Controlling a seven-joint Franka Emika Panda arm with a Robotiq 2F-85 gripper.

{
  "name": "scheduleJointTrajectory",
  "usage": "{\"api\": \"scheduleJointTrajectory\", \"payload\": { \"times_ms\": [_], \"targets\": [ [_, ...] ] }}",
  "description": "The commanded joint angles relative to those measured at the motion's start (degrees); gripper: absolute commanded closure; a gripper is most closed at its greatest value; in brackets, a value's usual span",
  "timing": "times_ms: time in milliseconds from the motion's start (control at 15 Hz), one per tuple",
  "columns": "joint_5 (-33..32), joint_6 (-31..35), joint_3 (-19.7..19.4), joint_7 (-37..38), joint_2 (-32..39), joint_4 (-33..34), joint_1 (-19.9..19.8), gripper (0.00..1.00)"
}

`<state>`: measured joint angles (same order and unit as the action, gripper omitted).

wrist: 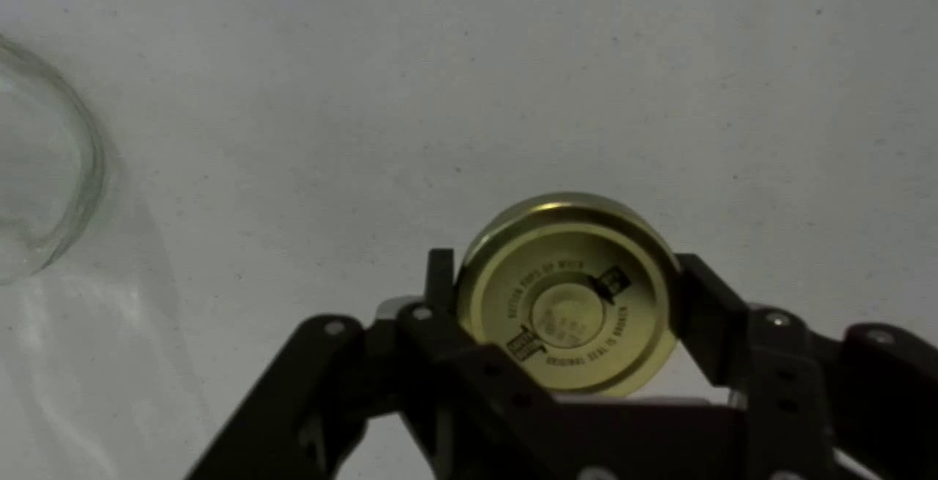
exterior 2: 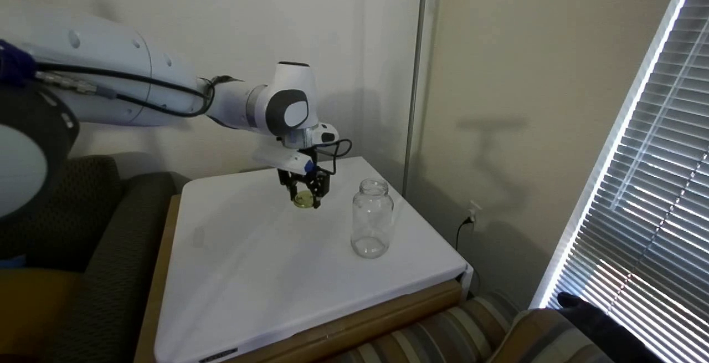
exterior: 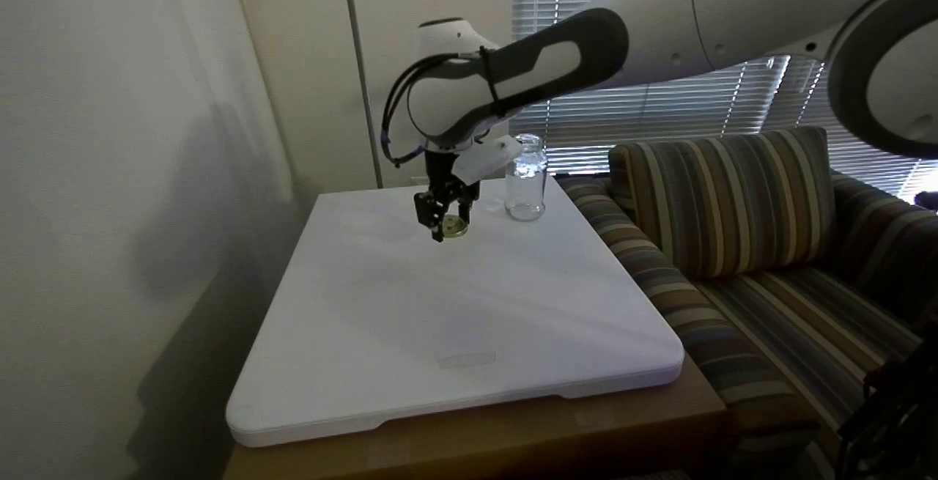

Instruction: Remove the lid from the glass jar

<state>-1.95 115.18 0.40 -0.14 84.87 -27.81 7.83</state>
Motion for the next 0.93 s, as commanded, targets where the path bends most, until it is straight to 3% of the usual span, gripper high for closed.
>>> {"api": "scheduleJointTrajectory", "payload": {
  "times_ms": [0,867],
  "targets": [
    [0.6,2.4,0.4,0.5,0.0,-2.8,-0.4,0.53],
    [1.0,5.8,0.6,2.0,0.0,-7.4,-0.8,0.53]
  ]
}}
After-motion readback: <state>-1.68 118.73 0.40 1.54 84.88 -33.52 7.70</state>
